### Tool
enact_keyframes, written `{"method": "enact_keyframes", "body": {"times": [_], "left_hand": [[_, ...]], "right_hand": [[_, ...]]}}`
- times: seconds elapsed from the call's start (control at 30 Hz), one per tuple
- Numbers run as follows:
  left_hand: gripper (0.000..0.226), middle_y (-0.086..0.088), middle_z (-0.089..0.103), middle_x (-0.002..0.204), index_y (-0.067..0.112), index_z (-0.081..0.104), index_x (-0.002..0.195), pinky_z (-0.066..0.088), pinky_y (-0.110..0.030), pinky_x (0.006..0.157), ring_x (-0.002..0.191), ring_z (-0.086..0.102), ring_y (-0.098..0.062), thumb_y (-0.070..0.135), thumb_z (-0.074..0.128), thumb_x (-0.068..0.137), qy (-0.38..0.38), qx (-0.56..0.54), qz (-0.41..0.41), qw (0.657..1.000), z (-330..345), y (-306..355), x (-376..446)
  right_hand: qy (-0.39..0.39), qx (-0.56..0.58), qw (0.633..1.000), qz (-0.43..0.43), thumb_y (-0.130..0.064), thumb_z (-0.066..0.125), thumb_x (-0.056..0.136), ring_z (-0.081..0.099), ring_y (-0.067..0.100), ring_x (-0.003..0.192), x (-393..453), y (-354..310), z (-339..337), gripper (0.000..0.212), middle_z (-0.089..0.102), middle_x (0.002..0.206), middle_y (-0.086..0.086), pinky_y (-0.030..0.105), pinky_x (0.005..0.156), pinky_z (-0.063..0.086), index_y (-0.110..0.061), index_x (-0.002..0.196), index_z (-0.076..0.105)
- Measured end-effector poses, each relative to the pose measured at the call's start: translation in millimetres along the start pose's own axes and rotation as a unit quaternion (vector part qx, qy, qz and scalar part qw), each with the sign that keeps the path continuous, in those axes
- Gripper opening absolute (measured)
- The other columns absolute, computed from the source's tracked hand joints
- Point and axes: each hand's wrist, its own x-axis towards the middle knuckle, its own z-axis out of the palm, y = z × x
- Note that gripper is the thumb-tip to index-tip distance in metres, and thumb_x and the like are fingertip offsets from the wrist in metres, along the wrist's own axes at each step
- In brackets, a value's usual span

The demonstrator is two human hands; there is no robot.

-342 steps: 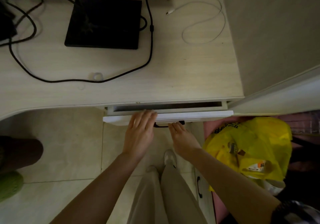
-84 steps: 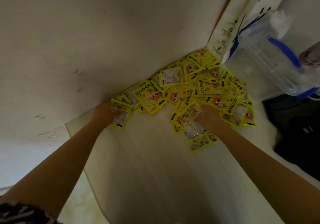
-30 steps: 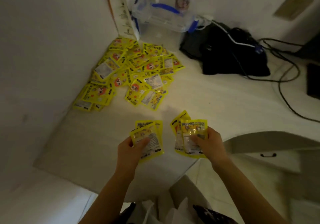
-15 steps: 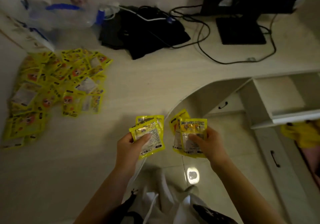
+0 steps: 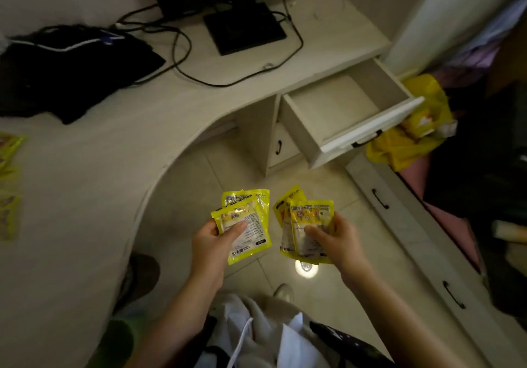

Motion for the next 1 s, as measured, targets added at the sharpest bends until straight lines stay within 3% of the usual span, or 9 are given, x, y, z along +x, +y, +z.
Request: {"method": "enact_keyframes", "body": {"times": [0.13,0.23,0.33,0.43,0.57,0.73,1.0], "left_hand": [[0.017,-0.005,0.076,0.083,0.015,0.071,0.085,0.057,-0.036,0.072,0.078,0.073,-0.021,0.007,0.078,0.073,-0.036,0.021,-0.003,0.999,59,-5,0],[0.026,-0.004,0.076,0.085,0.017,0.067,0.090,0.057,-0.032,0.063,0.074,0.073,-0.017,0.004,0.079,0.071,-0.054,0.027,0.001,0.998,95,2,5],[0.044,0.003,0.074,0.077,0.021,0.055,0.098,0.054,-0.026,0.050,0.065,0.071,-0.011,0.000,0.079,0.069,-0.066,0.022,0.004,0.998,127,14,17],[0.047,0.003,0.073,0.077,0.021,0.053,0.101,0.053,-0.025,0.048,0.064,0.071,-0.011,-0.001,0.079,0.069,-0.078,0.032,0.005,0.996,158,24,34],[0.047,0.002,0.071,0.083,0.019,0.054,0.104,0.053,-0.023,0.048,0.064,0.070,-0.007,-0.003,0.078,0.070,-0.079,0.028,0.009,0.996,199,40,69],[0.027,-0.004,0.072,0.087,0.018,0.064,0.088,0.055,-0.026,0.056,0.074,0.070,-0.019,0.000,0.076,0.072,-0.089,0.037,0.001,0.995,241,69,127],[0.021,-0.012,0.073,0.095,0.014,0.068,0.091,0.057,-0.040,0.077,0.084,0.069,-0.026,0.004,0.077,0.074,-0.059,0.034,-0.038,0.997,287,100,198]], "right_hand": [[0.030,0.025,0.999,0.009,-0.003,0.066,0.084,0.061,0.005,0.069,15,8,-51,0.019,0.065,0.081,-0.005,0.016,0.054,0.050,-0.016,0.097,0.058],[0.051,0.040,0.998,0.016,-0.002,0.066,0.084,0.062,0.007,0.069,29,8,-79,0.020,0.066,0.086,0.001,0.022,0.062,0.052,-0.013,0.099,0.059],[0.071,0.057,0.995,0.028,-0.001,0.066,0.083,0.061,0.008,0.068,47,4,-99,0.020,0.066,0.086,0.003,0.022,0.059,0.051,-0.012,0.099,0.059],[0.085,0.064,0.993,0.039,-0.003,0.067,0.083,0.063,0.011,0.070,72,-3,-115,0.020,0.067,0.088,0.004,0.026,0.063,0.053,-0.013,0.098,0.060],[0.100,0.068,0.992,0.041,-0.003,0.067,0.083,0.062,0.007,0.068,110,-21,-133,0.019,0.067,0.084,0.000,0.021,0.058,0.050,-0.014,0.097,0.060],[0.110,0.066,0.991,0.041,-0.004,0.066,0.084,0.061,0.004,0.068,167,-57,-149,0.020,0.064,0.080,-0.007,0.015,0.053,0.046,-0.013,0.101,0.061],[0.091,0.064,0.993,0.024,-0.006,0.066,0.084,0.063,0.004,0.071,247,-105,-167,0.019,0.067,0.084,-0.007,0.015,0.056,0.049,-0.016,0.100,0.061]]}}
